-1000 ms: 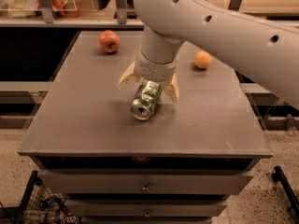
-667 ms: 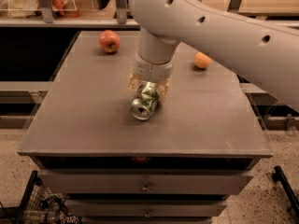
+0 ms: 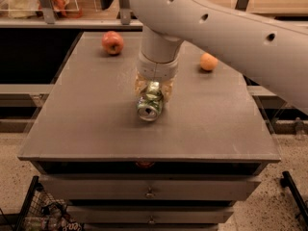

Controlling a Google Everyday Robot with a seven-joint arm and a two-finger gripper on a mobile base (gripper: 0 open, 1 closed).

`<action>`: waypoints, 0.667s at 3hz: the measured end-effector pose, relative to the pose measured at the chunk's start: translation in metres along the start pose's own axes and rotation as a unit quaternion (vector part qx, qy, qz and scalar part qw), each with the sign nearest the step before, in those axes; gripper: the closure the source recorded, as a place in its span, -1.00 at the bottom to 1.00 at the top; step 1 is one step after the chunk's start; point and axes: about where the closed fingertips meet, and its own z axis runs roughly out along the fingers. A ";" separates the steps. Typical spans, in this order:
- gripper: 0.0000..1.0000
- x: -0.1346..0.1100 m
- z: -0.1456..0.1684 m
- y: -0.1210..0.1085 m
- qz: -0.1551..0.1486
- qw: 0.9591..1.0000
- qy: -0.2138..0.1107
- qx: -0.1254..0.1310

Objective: Pick green can

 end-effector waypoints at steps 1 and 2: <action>1.00 0.010 -0.016 0.002 0.001 1.000 0.015 -0.002; 1.00 0.021 -0.037 0.003 0.000 1.000 0.030 -0.001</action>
Offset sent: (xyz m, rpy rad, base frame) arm 0.0202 -0.0204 0.0694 -0.0157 -0.0968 -0.0156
